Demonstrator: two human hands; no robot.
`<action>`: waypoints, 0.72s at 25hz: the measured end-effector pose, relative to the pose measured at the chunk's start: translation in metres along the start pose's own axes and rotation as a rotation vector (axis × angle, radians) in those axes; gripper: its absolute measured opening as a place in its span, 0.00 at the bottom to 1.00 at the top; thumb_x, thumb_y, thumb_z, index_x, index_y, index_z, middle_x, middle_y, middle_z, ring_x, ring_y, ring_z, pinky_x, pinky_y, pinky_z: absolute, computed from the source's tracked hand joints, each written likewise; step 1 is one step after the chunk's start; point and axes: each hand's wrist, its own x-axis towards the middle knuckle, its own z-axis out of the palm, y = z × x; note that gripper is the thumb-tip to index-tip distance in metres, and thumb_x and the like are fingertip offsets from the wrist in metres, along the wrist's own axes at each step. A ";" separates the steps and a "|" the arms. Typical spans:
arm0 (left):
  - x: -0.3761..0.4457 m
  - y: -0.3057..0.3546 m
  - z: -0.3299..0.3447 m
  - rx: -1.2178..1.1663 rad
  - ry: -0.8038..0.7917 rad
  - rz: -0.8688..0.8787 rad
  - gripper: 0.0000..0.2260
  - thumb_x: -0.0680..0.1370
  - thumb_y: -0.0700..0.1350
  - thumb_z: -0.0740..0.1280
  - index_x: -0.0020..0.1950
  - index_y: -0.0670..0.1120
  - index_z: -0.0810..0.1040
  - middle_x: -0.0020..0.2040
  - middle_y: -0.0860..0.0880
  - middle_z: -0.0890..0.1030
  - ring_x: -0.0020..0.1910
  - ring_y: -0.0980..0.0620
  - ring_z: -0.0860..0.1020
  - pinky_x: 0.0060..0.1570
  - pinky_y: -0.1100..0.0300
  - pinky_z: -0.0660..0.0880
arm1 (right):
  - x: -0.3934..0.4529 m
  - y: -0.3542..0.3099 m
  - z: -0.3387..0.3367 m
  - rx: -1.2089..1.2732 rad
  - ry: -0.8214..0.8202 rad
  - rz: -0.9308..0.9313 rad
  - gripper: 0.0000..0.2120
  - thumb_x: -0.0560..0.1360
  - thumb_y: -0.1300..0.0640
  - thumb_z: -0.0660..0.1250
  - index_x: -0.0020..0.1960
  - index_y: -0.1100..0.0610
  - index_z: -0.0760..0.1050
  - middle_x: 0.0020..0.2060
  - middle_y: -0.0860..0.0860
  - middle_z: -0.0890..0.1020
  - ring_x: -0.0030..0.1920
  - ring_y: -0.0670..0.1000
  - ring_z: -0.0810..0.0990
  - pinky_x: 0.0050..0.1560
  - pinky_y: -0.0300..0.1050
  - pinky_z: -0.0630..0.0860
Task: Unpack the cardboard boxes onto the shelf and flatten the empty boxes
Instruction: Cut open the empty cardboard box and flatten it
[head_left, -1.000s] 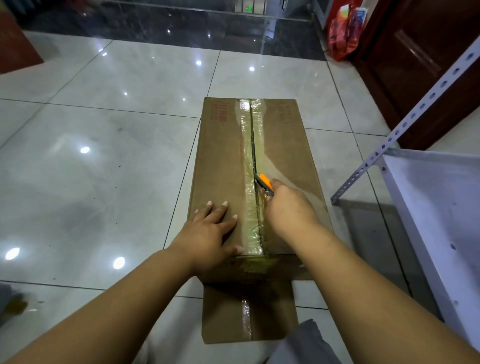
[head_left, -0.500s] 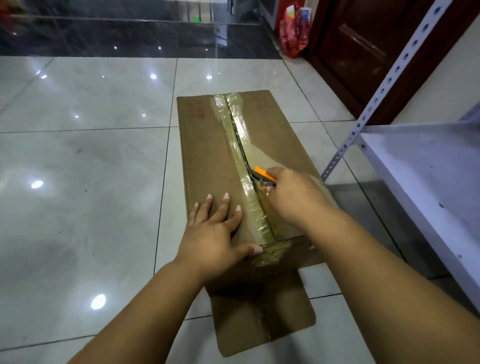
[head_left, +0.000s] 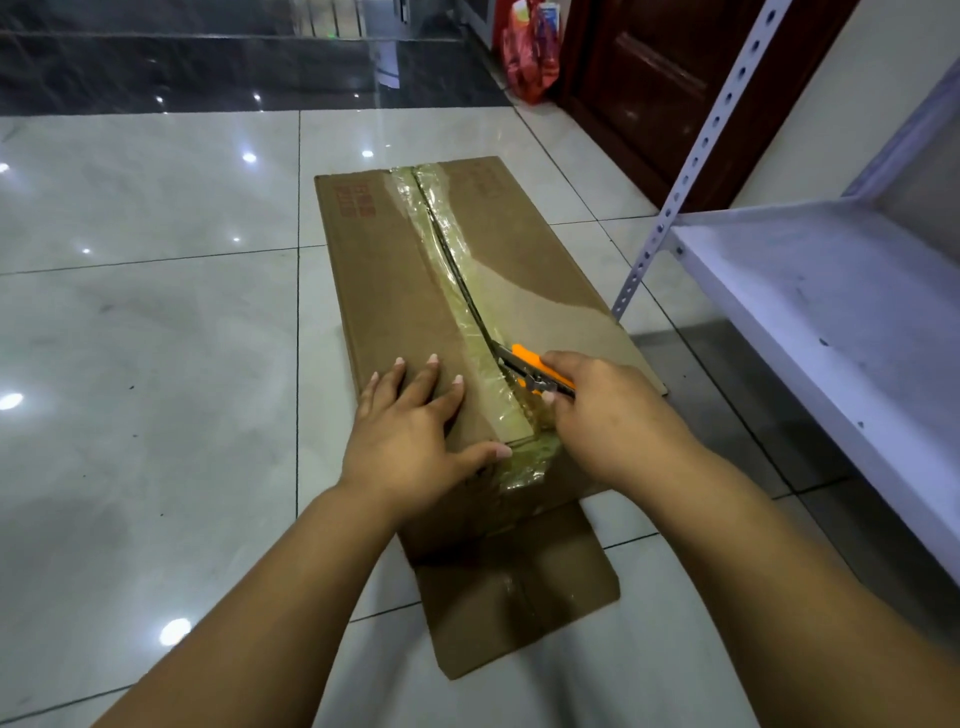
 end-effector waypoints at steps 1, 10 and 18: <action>-0.002 -0.001 -0.001 0.001 -0.003 0.007 0.48 0.62 0.81 0.48 0.77 0.57 0.57 0.79 0.53 0.49 0.77 0.48 0.44 0.74 0.51 0.39 | -0.004 0.001 0.001 0.015 0.007 0.008 0.17 0.80 0.56 0.61 0.69 0.48 0.71 0.55 0.55 0.80 0.50 0.57 0.77 0.47 0.46 0.75; -0.007 -0.006 -0.001 0.051 -0.013 0.031 0.41 0.69 0.77 0.49 0.77 0.57 0.53 0.79 0.53 0.47 0.77 0.47 0.42 0.73 0.51 0.38 | -0.020 0.002 0.013 0.070 0.055 0.040 0.20 0.81 0.54 0.60 0.72 0.47 0.66 0.60 0.55 0.79 0.57 0.58 0.77 0.52 0.48 0.75; 0.000 -0.001 0.004 0.080 0.082 0.043 0.39 0.70 0.75 0.46 0.76 0.56 0.59 0.78 0.54 0.55 0.77 0.46 0.49 0.74 0.48 0.42 | -0.016 0.003 0.013 0.070 0.068 0.038 0.19 0.81 0.54 0.60 0.71 0.48 0.68 0.57 0.55 0.79 0.54 0.57 0.78 0.52 0.49 0.77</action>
